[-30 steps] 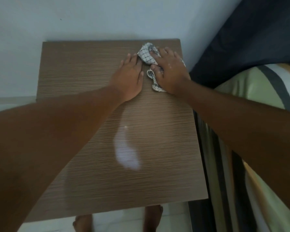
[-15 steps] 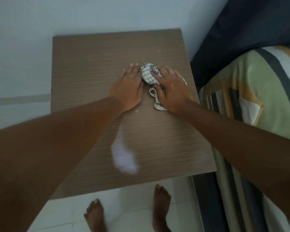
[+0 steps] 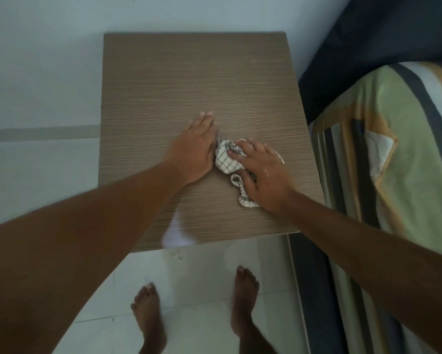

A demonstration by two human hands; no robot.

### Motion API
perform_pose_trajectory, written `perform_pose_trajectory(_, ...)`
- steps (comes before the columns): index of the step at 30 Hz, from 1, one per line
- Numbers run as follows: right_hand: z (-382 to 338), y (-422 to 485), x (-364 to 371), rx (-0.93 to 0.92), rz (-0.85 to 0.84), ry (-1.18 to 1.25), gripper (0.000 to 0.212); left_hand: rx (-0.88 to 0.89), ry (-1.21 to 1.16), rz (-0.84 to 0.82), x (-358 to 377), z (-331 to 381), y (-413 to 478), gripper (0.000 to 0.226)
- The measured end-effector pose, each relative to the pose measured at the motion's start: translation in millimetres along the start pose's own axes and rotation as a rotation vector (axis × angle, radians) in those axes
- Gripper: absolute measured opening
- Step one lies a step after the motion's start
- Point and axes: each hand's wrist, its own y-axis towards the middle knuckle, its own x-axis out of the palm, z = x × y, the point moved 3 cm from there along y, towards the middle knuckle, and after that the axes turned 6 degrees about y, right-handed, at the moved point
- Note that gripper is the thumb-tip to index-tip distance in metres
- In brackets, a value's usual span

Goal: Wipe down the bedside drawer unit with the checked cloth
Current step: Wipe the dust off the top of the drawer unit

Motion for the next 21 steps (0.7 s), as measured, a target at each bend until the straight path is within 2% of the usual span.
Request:
perform_pose_trajectory(12, -51, -91, 29, -0.122, -0.086, 0.059, 0.041, 0.043, 0.066, 0.023, 14, -1, -62, 0.06)
perform_pose_trajectory(16, -60, -120, 38, -0.147, -0.083, 0.009, 0.041, 0.033, 0.054, 0.04, 14, -2, -65, 0.061)
perform_pose_trajectory(21, -72, -157, 45, -0.181, -0.05, 0.06, 0.037, 0.04, 0.047, 0.054, 15, -2, -64, 0.06)
